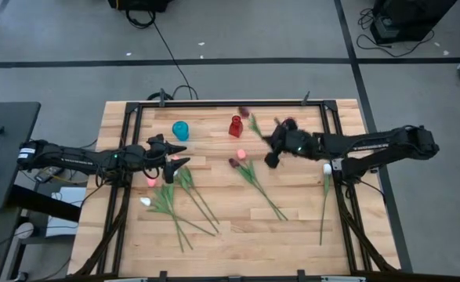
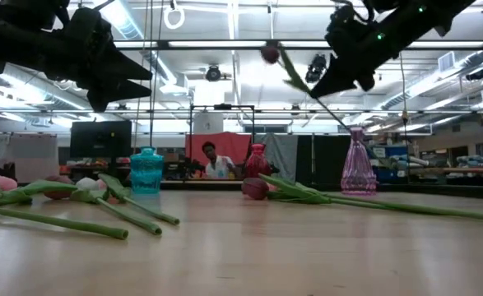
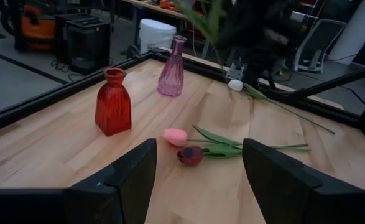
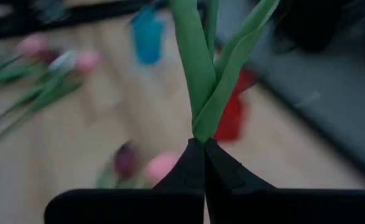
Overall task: Sort flowers into vase by color
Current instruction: Put the right red flower into the pink vase
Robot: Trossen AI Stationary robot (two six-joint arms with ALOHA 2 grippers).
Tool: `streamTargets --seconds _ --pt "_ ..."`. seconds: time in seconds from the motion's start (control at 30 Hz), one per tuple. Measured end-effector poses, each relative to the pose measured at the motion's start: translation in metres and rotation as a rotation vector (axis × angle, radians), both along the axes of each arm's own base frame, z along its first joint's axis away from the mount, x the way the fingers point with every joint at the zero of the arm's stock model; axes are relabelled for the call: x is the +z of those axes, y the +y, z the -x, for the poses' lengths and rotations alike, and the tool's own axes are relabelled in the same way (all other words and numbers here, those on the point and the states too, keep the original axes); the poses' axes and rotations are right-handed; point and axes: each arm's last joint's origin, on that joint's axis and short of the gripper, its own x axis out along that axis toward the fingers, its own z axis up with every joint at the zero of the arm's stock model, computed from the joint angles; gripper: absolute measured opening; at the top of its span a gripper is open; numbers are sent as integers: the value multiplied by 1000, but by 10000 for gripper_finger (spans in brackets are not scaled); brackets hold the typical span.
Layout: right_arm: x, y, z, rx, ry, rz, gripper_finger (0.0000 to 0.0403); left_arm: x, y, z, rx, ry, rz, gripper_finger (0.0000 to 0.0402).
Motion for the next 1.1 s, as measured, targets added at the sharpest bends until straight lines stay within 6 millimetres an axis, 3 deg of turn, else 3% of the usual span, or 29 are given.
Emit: streamTargets --seconds 0.2,0.57,0.83,1.1 --pt "42 -25 23 -73 -183 176 2 0 0 0 1 -1 0 243" --pt "73 -50 53 -152 -270 374 2 1 0 0 8 -8 -1 243" --pt "70 -69 56 -182 -257 395 1 1 0 0 8 -6 -2 243" --pt "31 -70 64 -213 -272 346 0 0 0 0 8 -2 -3 243"
